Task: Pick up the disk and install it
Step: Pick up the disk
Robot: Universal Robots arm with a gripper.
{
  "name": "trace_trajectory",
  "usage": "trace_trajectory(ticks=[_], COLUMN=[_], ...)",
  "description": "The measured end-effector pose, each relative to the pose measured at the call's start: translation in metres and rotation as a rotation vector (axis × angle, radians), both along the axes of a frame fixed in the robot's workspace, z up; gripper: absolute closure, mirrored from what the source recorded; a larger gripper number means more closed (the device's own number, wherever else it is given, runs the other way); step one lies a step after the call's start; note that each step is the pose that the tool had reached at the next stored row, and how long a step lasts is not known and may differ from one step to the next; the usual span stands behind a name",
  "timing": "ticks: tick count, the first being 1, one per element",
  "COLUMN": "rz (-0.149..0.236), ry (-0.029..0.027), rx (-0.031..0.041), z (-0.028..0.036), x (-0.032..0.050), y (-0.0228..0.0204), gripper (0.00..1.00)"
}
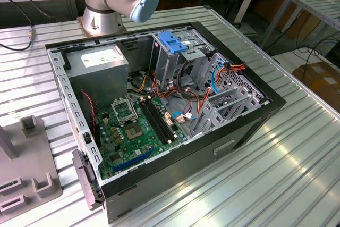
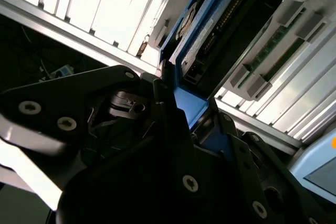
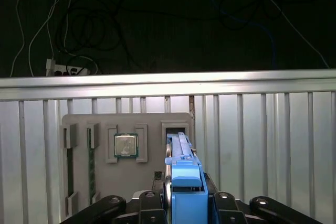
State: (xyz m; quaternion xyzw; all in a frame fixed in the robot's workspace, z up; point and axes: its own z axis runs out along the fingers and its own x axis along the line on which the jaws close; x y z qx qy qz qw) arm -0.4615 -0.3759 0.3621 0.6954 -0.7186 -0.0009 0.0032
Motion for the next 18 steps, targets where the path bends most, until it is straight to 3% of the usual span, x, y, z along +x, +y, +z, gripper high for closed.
trace_trajectory(ticks=[18], rz=[0.000], ry=[0.0000], rx=[-0.0001], z=[0.0114], x=[0.0000], y=[0.0000], gripper=[0.63])
